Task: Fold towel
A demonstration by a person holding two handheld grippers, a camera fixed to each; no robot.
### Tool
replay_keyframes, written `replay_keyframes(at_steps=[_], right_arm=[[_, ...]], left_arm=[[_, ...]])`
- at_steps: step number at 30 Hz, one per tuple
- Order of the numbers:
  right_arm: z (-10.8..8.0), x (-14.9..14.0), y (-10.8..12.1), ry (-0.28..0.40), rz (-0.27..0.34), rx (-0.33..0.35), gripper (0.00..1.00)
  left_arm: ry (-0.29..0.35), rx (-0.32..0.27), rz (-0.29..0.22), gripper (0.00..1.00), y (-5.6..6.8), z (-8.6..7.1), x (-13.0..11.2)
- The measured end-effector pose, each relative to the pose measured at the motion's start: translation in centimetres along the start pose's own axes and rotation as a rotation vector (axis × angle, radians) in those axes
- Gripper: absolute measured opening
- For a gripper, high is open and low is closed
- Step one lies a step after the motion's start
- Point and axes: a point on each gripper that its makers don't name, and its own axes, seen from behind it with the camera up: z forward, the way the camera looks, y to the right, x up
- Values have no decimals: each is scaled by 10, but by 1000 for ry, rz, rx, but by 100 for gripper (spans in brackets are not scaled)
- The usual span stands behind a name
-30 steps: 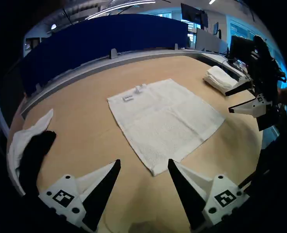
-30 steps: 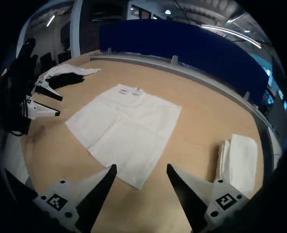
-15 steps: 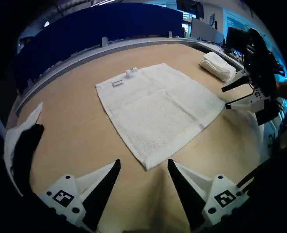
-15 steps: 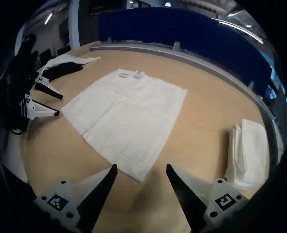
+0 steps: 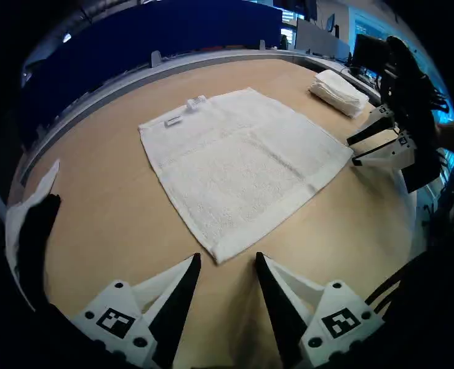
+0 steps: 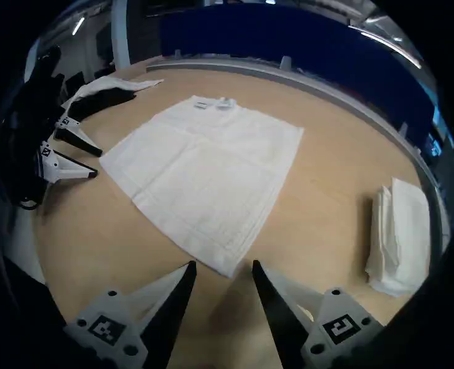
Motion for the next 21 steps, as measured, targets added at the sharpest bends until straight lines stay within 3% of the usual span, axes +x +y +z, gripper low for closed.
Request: replay_keyframes(at_steps=[12, 16, 21], right_arm=[[2, -1, 2, -8, 18, 5, 47], [2, -1, 1, -8, 13, 11, 35], [2, 0, -3, -6, 3, 14, 22]], left_arm=[[-6, 3, -2, 56, -1, 5, 1], [-8, 6, -7, 53, -1, 5, 1], [-12, 15, -16, 41, -3, 6, 1]])
